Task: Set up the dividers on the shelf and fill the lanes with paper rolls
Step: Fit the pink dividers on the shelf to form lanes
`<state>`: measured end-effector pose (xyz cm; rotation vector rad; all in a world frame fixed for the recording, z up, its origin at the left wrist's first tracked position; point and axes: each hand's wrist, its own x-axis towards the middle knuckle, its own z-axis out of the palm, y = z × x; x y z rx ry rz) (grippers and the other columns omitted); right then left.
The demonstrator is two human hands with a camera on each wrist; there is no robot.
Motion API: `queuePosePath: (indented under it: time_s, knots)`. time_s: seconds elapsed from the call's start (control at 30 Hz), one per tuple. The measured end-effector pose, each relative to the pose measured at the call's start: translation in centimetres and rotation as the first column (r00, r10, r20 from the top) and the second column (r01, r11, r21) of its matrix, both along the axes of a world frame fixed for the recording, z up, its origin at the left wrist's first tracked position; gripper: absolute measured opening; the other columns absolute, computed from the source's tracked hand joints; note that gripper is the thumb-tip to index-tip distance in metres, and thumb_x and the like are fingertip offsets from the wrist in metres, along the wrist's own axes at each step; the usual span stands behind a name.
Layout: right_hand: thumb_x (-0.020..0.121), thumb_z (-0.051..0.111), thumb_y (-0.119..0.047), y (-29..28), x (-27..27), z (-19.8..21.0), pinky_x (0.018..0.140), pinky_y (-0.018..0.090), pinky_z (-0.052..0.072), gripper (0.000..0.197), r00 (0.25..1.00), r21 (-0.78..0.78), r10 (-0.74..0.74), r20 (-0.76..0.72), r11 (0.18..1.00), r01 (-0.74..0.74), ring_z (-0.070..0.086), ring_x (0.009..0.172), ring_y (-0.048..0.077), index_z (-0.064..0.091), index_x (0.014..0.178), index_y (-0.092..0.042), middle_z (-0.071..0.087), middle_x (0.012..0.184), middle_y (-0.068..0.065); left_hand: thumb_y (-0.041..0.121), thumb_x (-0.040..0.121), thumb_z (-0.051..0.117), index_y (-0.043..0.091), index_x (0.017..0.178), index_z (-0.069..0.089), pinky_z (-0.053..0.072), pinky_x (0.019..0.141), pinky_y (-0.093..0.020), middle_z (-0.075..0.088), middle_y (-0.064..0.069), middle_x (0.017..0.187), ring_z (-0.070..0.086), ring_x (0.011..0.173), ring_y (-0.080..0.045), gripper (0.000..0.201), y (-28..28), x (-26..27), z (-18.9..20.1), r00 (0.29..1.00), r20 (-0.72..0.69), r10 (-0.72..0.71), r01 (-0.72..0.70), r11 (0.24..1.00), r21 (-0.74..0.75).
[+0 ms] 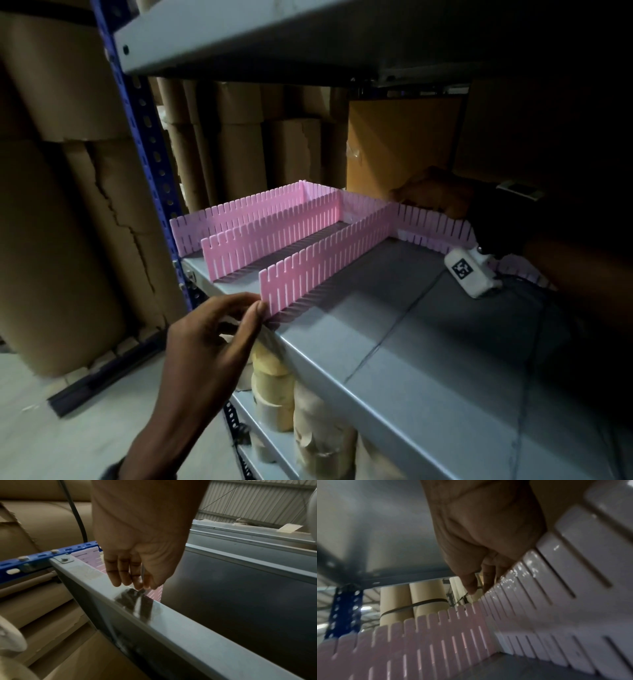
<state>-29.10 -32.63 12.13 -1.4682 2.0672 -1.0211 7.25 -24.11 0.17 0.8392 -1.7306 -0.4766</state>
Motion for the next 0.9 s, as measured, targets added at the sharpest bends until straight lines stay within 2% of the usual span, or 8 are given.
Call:
queuePosePath:
  time_s: [0.03, 0.1, 0.17, 0.23, 0.4, 0.6, 0.73, 0.9]
  knots:
    - [0.089, 0.069, -0.031, 0.1, 0.1, 0.1, 0.093, 0.048, 0.051, 0.043, 1.000, -0.030, 0.005, 0.004, 1.000, -0.005, 0.064, 0.102, 0.037, 0.060, 0.121, -0.002, 0.066, 0.111, 0.021, 0.030, 0.083, 0.071, 0.036, 0.096, 0.072, 0.059, 0.067, -0.026, 0.074, 0.015, 0.089, 0.071, 0.080, -0.004, 0.014, -0.1, 0.2, -0.2, 1.000, 0.028, 0.013, -0.013, 1.000, 0.002]
    - [0.090, 0.067, -0.034, 0.2, 0.4, 0.5, 0.088, 0.044, 0.051, 0.034, 0.984, -0.046, 0.023, -0.175, 0.998, -0.031, 0.062, 0.094, 0.031, 0.065, 0.108, -0.004, 0.064, 0.101, 0.015, 0.024, 0.083, 0.076, 0.033, 0.094, 0.074, 0.058, 0.067, -0.028, 0.074, 0.013, 0.088, 0.070, 0.081, -0.005, 0.014, -0.4, 0.5, -0.7, 0.996, 0.082, 0.039, -0.039, 0.999, -0.003]
    - [0.091, 0.065, -0.039, 0.4, 0.9, 0.6, 0.100, 0.046, 0.046, 0.045, 0.908, -0.030, 0.015, -0.419, 0.999, -0.030, 0.057, 0.111, 0.031, 0.063, 0.118, -0.002, 0.060, 0.117, 0.014, 0.022, 0.083, 0.077, 0.033, 0.093, 0.073, 0.056, 0.065, -0.023, 0.072, 0.013, 0.088, 0.068, 0.082, -0.004, 0.015, -0.6, 0.5, -1.0, 0.993, 0.112, 0.047, -0.047, 0.999, 0.002]
    - [0.089, 0.067, -0.040, 0.6, 1.5, 0.5, 0.107, 0.047, 0.040, 0.058, 0.856, -0.021, 0.004, -0.517, 1.000, -0.018, 0.050, 0.124, 0.034, 0.054, 0.131, -0.002, 0.053, 0.133, 0.016, 0.020, 0.083, 0.078, 0.029, 0.092, 0.074, 0.054, 0.065, -0.016, 0.072, 0.012, 0.087, 0.067, 0.082, -0.003, 0.014, -0.8, 0.5, -1.1, 0.991, 0.128, 0.048, -0.048, 0.999, -0.005]
    - [0.092, 0.065, -0.034, 0.6, 2.1, 0.5, 0.105, 0.046, 0.042, 0.046, 0.788, 0.019, 0.031, -0.615, 1.000, -0.024, 0.053, 0.119, 0.036, 0.061, 0.120, 0.002, 0.058, 0.129, 0.019, 0.021, 0.085, 0.075, 0.019, 0.093, 0.077, 0.055, 0.065, -0.021, 0.071, 0.011, 0.087, 0.067, 0.082, -0.005, 0.008, -0.9, 0.6, -1.1, 0.990, 0.138, 0.041, -0.038, 0.999, -0.024]
    - [0.100, 0.053, -0.030, 0.1, 1.9, 0.3, 0.110, 0.041, 0.036, 0.040, 0.732, 0.073, 0.047, -0.680, 0.997, 0.003, 0.048, 0.126, 0.037, 0.059, 0.130, -0.004, 0.052, 0.139, 0.018, 0.019, 0.087, 0.075, 0.017, 0.094, 0.079, 0.059, 0.068, -0.037, 0.072, 0.010, 0.086, 0.068, 0.077, -0.004, 0.008, -0.8, 0.7, -1.0, 0.991, 0.130, 0.036, -0.031, 0.999, -0.039]
    - [0.098, 0.057, -0.021, 0.5, 1.8, 0.4, 0.103, 0.032, 0.036, 0.037, 0.704, 0.150, 0.150, -0.694, 0.987, -0.062, 0.049, 0.128, 0.033, 0.059, 0.134, -0.010, 0.052, 0.143, 0.012, 0.022, 0.086, 0.076, 0.018, 0.094, 0.079, 0.060, 0.069, -0.036, 0.073, 0.010, 0.087, 0.068, 0.078, -0.004, 0.010, -1.0, 1.0, -1.0, 0.991, 0.133, 0.024, -0.020, 0.999, -0.035]
    - [0.098, 0.055, -0.016, 1.2, 2.3, 0.2, 0.111, 0.038, 0.036, 0.043, 0.671, 0.195, 0.178, -0.720, 0.979, -0.050, 0.046, 0.132, 0.035, 0.051, 0.141, -0.011, 0.045, 0.149, 0.013, 0.021, 0.086, 0.077, 0.020, 0.095, 0.078, 0.059, 0.068, -0.030, 0.073, 0.012, 0.086, 0.069, 0.077, -0.003, 0.009, -1.1, 0.9, -1.2, 0.992, 0.126, 0.017, -0.010, 0.998, -0.057]
